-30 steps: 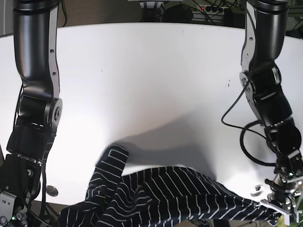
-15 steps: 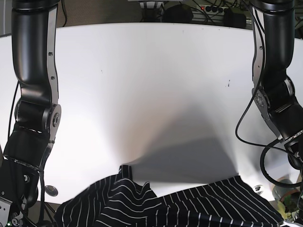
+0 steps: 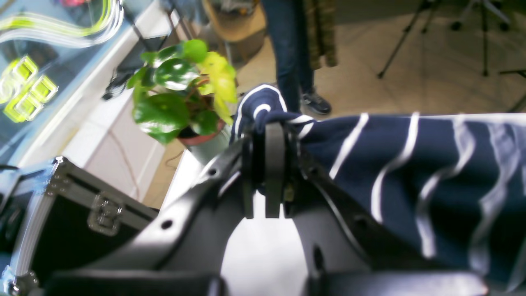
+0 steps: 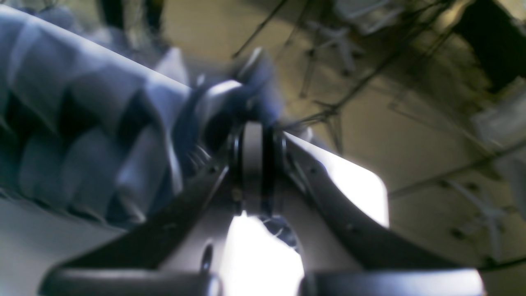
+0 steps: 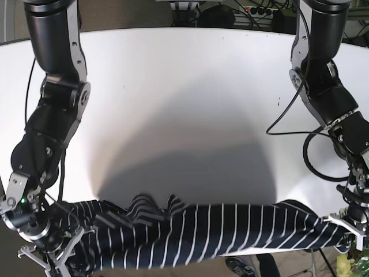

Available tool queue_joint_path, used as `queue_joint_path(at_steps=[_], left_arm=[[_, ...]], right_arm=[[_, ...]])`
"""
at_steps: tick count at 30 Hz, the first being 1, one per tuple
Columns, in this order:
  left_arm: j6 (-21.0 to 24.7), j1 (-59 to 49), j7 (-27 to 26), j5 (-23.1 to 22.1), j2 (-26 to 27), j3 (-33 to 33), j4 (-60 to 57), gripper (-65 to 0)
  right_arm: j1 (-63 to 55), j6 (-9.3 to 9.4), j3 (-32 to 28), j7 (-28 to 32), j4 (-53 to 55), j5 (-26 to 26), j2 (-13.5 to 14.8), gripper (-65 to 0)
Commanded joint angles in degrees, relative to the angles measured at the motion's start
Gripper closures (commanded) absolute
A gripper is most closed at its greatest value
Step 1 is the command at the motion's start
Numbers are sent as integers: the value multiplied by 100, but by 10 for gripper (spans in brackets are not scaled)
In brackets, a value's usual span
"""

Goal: Fold the T-shirt properly
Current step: 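Lift the shirt with both grippers and stretch it between them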

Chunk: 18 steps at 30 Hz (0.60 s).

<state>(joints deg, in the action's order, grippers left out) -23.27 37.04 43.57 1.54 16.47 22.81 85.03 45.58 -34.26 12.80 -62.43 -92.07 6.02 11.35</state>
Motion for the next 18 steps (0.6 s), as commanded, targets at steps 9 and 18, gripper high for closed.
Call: queue_joint_path(at_steps=[9, 18], left_arm=[[37, -1370, -107, 26, 54, 238, 881, 0], [-139, -2653, -107, -79, -104, 721, 1250, 0]], right_arm=[[-1495, 37, 588, 243, -1470, 62, -173, -22], [-3077, 37, 1230, 243, -2094, 62, -779, -22]])
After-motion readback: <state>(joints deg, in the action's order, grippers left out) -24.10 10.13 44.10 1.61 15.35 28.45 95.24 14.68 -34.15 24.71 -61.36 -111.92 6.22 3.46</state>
